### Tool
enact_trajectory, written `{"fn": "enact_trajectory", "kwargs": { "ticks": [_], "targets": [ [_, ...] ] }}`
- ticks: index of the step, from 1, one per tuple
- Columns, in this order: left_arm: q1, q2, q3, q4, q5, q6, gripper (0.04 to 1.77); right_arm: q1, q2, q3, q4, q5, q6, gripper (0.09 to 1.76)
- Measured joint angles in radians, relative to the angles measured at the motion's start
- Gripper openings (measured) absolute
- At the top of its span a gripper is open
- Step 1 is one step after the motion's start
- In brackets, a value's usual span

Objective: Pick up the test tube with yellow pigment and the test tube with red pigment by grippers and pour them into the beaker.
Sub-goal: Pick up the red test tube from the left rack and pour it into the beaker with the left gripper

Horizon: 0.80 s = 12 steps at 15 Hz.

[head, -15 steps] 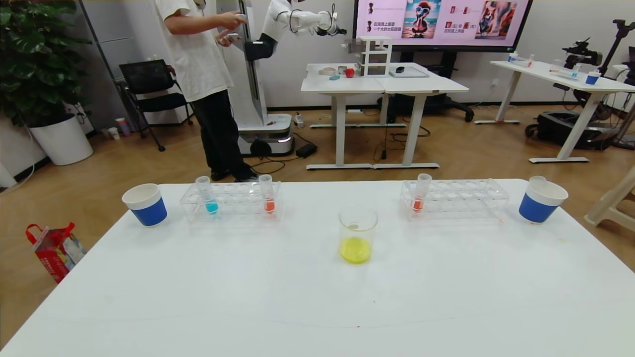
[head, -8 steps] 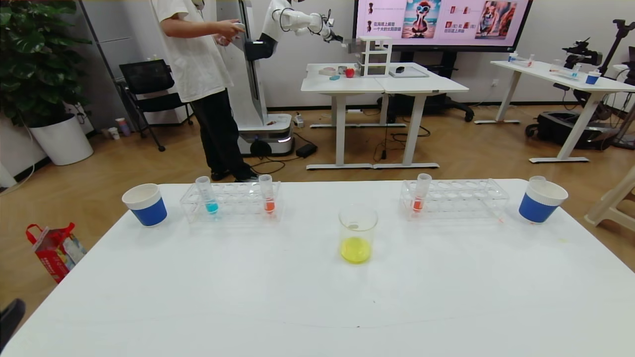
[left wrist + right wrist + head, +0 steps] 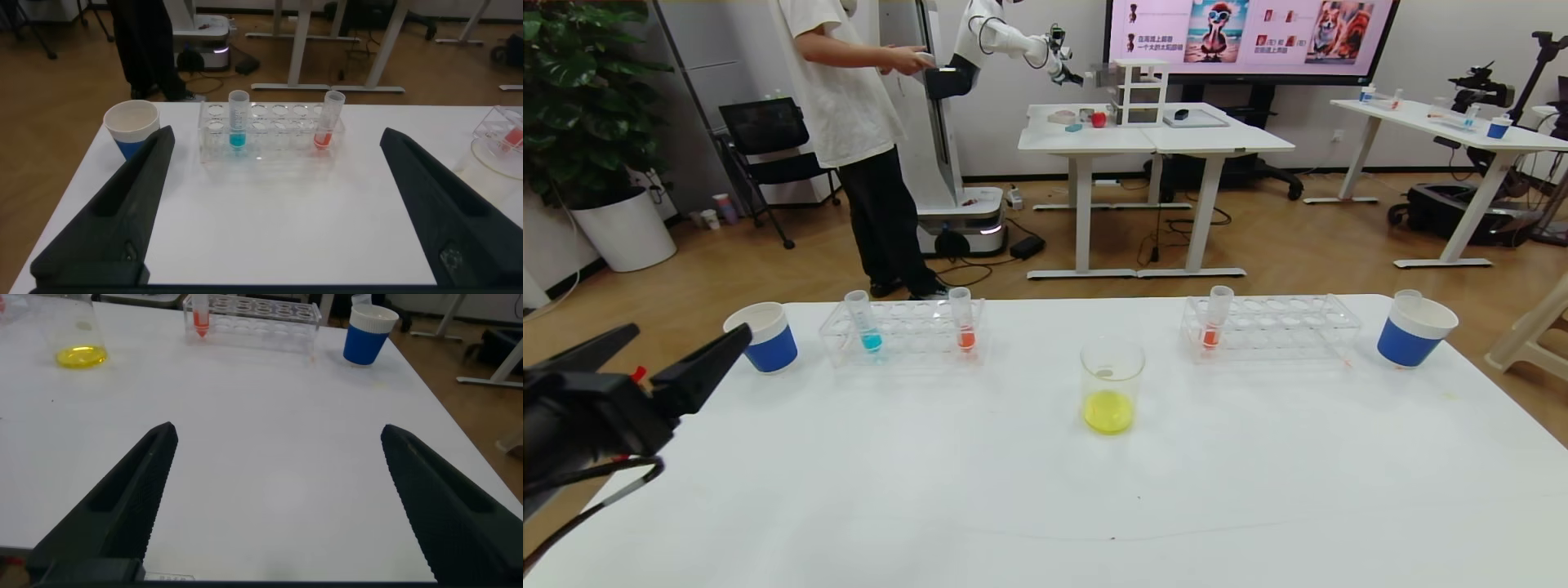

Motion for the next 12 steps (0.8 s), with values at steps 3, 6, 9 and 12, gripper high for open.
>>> {"fn": "enact_trajectory", "kwargs": {
  "ticks": [3,6,9,12],
  "targets": [
    [-0.092,0.199,-0.006,-0.170,0.089,0.000,1.75,0.000,0.000,0.000,0.000,0.000,0.000,1.74],
    [-0.212,0.391,-0.022,-0.347,0.220,0.003,1.75,0.000,0.000,0.000,0.000,0.000,0.000,1.74],
    [-0.299,0.585,-0.054,-0.531,0.329,0.002,1.75,0.000,0.000,0.000,0.000,0.000,0.000,1.74],
    [-0.358,0.751,-0.098,-0.662,0.399,-0.001,1.75,0.000,0.000,0.000,0.000,0.000,0.000,1.74]
  ]
}}
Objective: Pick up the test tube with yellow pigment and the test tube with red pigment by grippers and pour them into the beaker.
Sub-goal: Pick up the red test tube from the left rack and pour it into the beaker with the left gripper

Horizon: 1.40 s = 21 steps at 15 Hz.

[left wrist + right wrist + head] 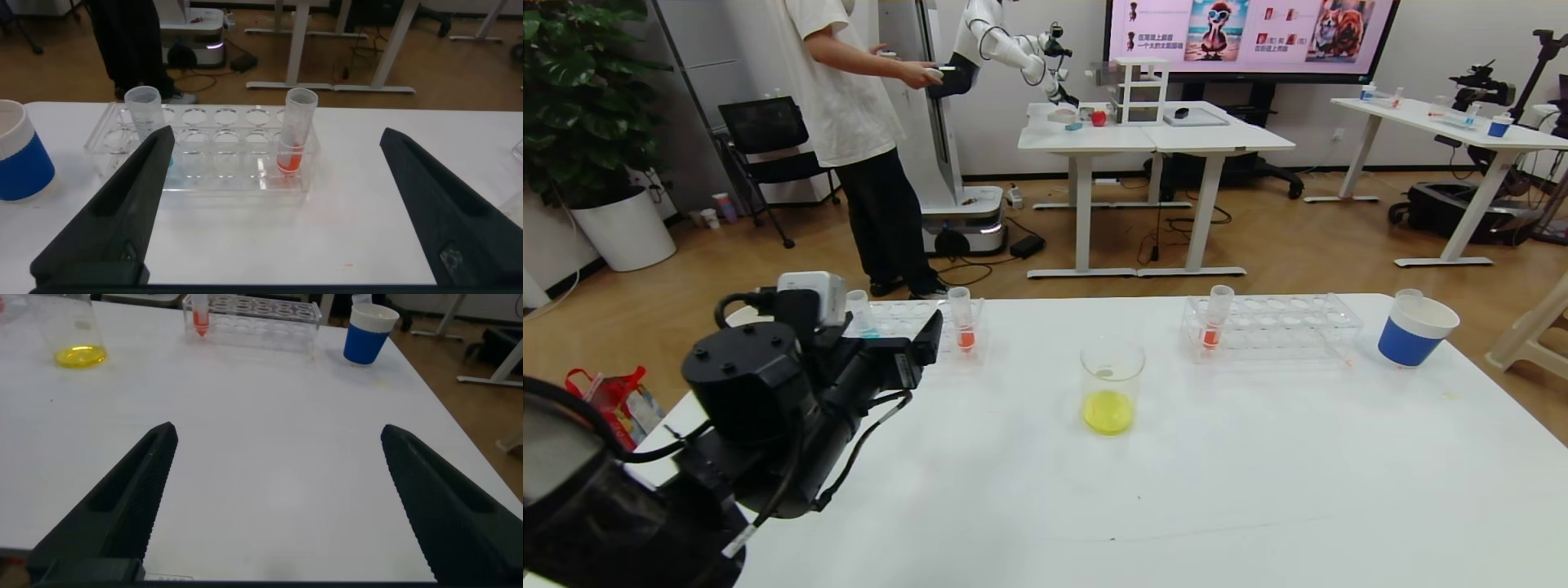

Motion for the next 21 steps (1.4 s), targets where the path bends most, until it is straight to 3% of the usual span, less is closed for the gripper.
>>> {"fn": "enact_trajectory", "kwargs": {
  "ticks": [5,14,21],
  "targets": [
    [-0.023,0.192,-0.113,-0.057,0.014,-0.007,1.75,0.000,0.000,0.000,0.000,0.000,0.000,1.74],
    [0.012,0.422,-0.418,-0.049,0.008,0.037,1.75,0.000,0.000,0.000,0.000,0.000,0.000,1.74],
    [0.032,0.510,-0.517,-0.047,0.007,0.065,1.75,0.000,0.000,0.000,0.000,0.000,0.000,1.74]
  ]
}}
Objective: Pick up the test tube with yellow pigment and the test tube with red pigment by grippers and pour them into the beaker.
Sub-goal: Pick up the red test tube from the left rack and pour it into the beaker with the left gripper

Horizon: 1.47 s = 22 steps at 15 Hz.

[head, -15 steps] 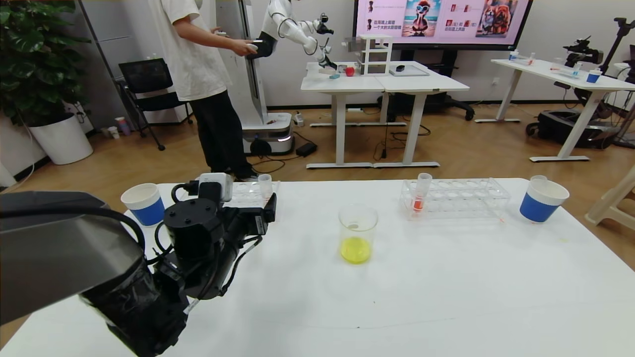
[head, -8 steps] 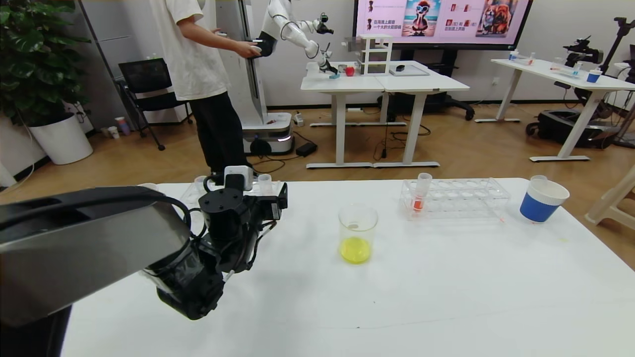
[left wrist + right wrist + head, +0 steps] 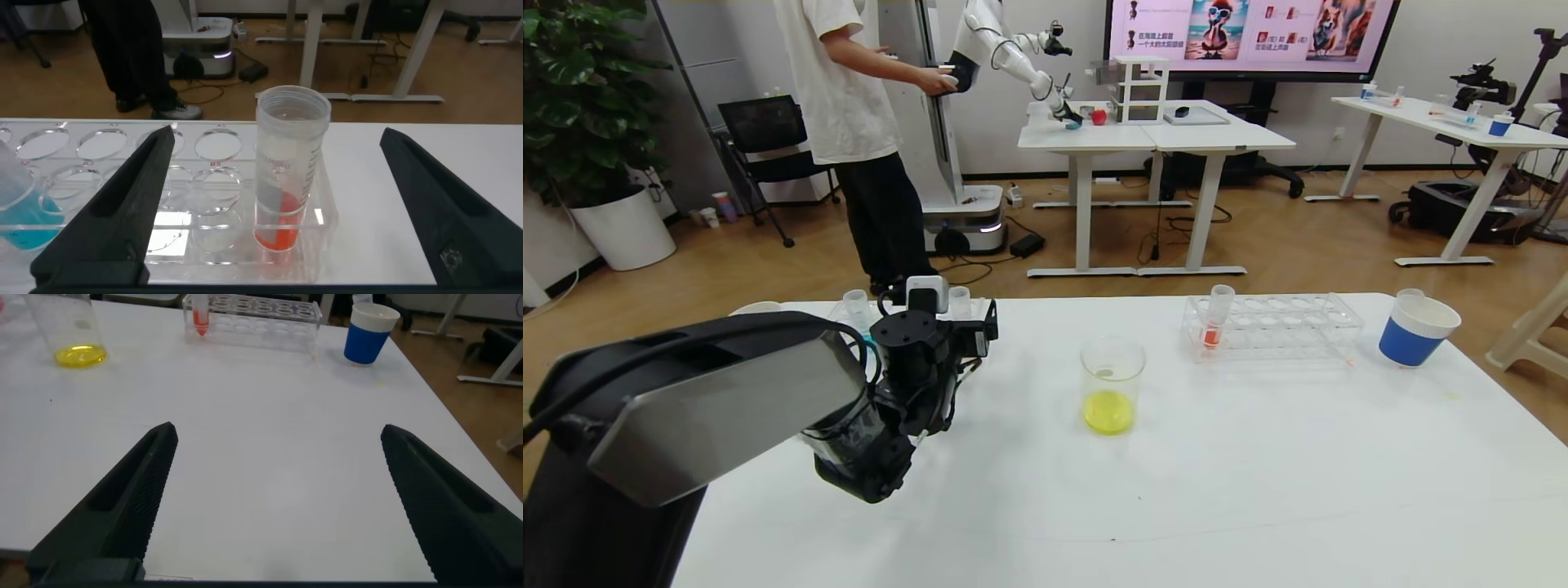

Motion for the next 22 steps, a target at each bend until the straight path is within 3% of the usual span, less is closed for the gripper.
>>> {"fn": "enact_trajectory", "kwargs": {
  "ticks": [7,8,9,10,11,12,13,14,22],
  "targets": [
    [0.000,0.016,-0.025,-0.005,0.001,0.003,1.71,0.000,0.000,0.000,0.000,0.000,0.000,1.74],
    [0.000,0.016,-0.025,-0.006,0.001,0.003,1.45,0.000,0.000,0.000,0.000,0.000,0.000,1.74],
    [0.001,0.016,-0.027,-0.005,0.001,0.004,1.09,0.000,0.000,0.000,0.000,0.000,0.000,1.74],
    [0.002,0.015,-0.030,-0.005,0.001,0.004,0.60,0.000,0.000,0.000,0.000,0.000,0.000,1.74],
    [0.002,0.015,-0.034,-0.005,0.001,0.005,0.35,0.000,0.000,0.000,0.000,0.000,0.000,1.74],
    [0.001,0.015,-0.039,-0.005,0.001,0.012,0.31,0.000,0.000,0.000,0.000,0.000,0.000,1.74],
    [0.001,0.015,-0.043,-0.005,0.001,0.016,0.47,0.000,0.000,0.000,0.000,0.000,0.000,1.74],
    [0.002,0.015,-0.045,-0.005,0.000,0.017,0.49,0.000,0.000,0.000,0.000,0.000,0.000,1.74],
    [0.010,-0.038,-0.070,0.049,-0.009,0.057,0.49,0.000,0.000,0.000,0.000,0.000,0.000,1.74]
  ]
}}
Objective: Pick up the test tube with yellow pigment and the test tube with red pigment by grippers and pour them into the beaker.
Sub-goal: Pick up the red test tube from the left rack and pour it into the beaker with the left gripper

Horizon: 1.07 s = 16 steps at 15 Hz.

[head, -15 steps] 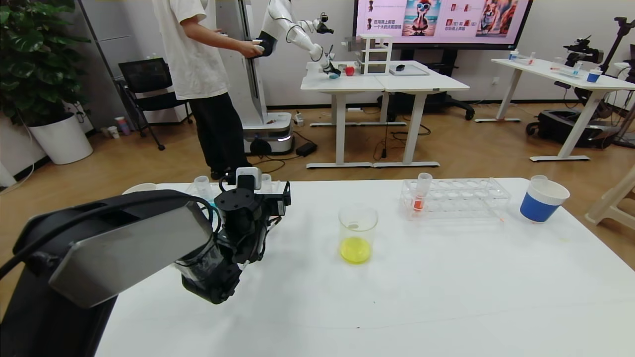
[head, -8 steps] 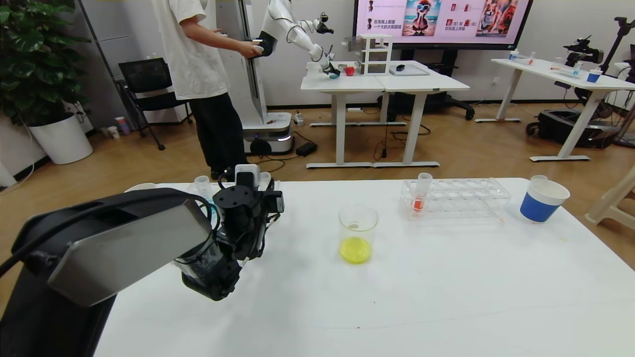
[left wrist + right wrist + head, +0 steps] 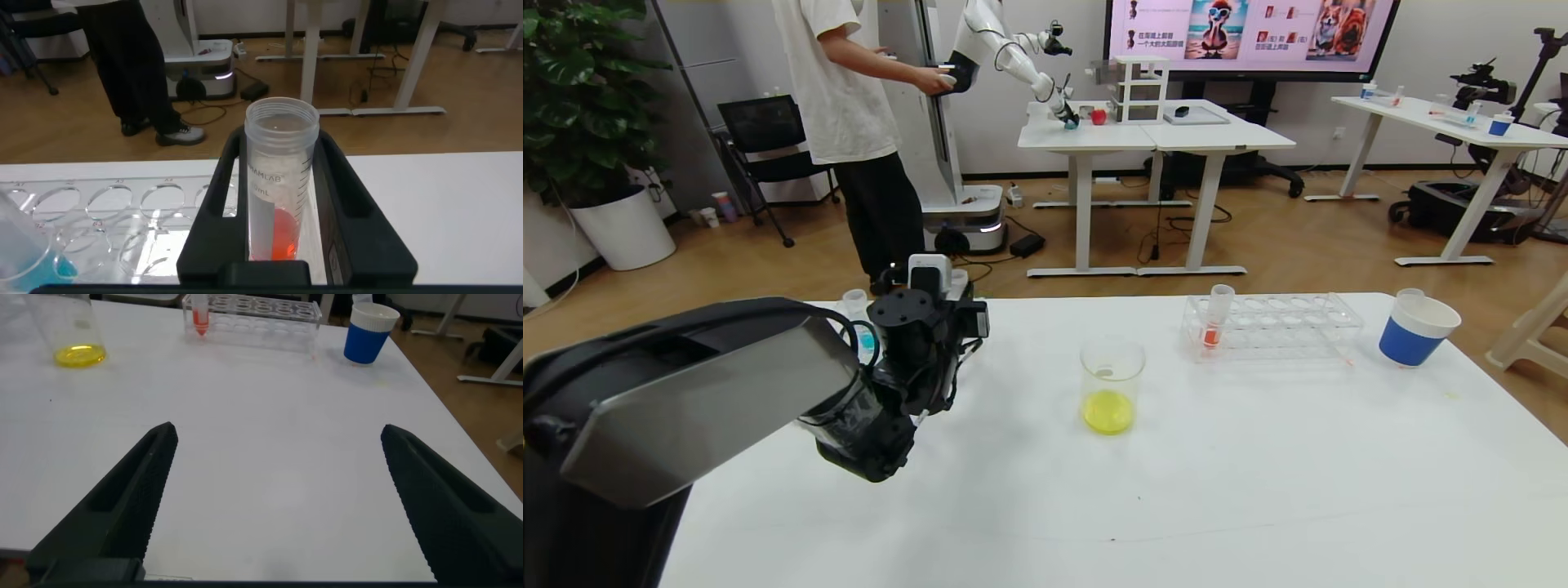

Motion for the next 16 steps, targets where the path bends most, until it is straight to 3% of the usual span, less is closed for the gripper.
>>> {"fn": "enact_trajectory", "kwargs": {
  "ticks": [4,8,12,16],
  "targets": [
    [0.007,-0.085,-0.030,0.113,-0.037,0.002,0.49,0.000,0.000,0.000,0.000,0.000,0.000,1.74],
    [0.000,-0.132,-0.037,0.123,-0.084,0.002,0.49,0.000,0.000,0.000,0.000,0.000,0.000,1.74],
    [-0.002,-0.133,-0.055,0.122,-0.298,0.032,0.49,0.000,0.000,0.000,0.000,0.000,0.000,1.74],
    [-0.028,-0.111,-0.103,0.119,-0.577,0.068,0.49,0.000,0.000,0.000,0.000,0.000,0.000,1.74]
  ]
}}
